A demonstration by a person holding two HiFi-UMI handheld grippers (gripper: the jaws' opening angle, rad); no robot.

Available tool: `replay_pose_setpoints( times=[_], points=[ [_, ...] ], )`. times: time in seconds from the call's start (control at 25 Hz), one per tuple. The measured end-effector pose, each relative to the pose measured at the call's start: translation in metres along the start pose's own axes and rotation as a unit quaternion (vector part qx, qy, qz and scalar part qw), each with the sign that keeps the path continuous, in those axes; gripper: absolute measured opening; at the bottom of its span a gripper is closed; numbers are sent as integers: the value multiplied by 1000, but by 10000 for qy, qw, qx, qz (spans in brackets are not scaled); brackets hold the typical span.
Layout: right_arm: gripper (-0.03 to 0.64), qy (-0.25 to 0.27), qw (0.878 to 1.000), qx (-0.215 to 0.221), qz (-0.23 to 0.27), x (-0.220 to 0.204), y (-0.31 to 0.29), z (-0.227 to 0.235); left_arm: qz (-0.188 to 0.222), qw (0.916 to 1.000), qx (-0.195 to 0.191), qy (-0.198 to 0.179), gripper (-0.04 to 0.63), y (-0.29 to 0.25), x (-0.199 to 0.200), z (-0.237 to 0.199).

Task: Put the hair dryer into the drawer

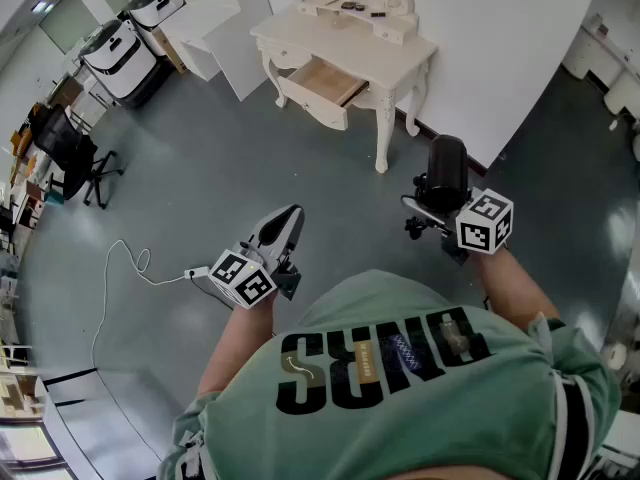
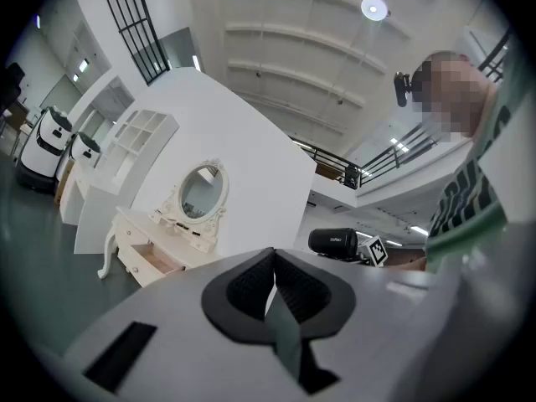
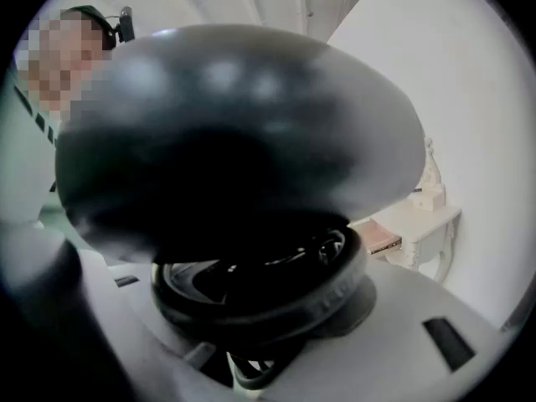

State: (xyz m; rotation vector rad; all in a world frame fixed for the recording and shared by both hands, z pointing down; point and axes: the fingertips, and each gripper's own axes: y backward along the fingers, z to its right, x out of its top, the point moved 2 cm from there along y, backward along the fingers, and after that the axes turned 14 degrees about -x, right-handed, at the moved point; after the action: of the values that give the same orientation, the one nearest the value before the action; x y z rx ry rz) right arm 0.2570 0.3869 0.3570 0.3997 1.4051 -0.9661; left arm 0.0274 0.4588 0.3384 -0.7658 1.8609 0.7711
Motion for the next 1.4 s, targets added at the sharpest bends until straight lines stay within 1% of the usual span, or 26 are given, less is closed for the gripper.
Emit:
replay_pose_setpoints(
  times=[0.24,0.6,0.92,1.08,1.24,1.4],
  points=[
    [215,80,10000,-11,8,-1,4,16,66,9999,29,-96,12,-12,-5,0],
    [215,195,9997,106,-48,-2,18,37,107,9999,64,-107,12,-41,-17,9],
    [218,341,9988,270,-203,-5,41,48,203,9996,144,-166,12,-64,-23,30],
    [218,395,9984,334,-227,-5,54,53,276,9994,187,-113,12,-75,-26,42],
    [218,360,9983,382,-262,-7,64,63,226,9995,187,-129,12,-88,-34,48],
    [218,329,9982,415,-295,-12,61,71,263,9993,259,-8,12,-91,-39,47]
  ],
)
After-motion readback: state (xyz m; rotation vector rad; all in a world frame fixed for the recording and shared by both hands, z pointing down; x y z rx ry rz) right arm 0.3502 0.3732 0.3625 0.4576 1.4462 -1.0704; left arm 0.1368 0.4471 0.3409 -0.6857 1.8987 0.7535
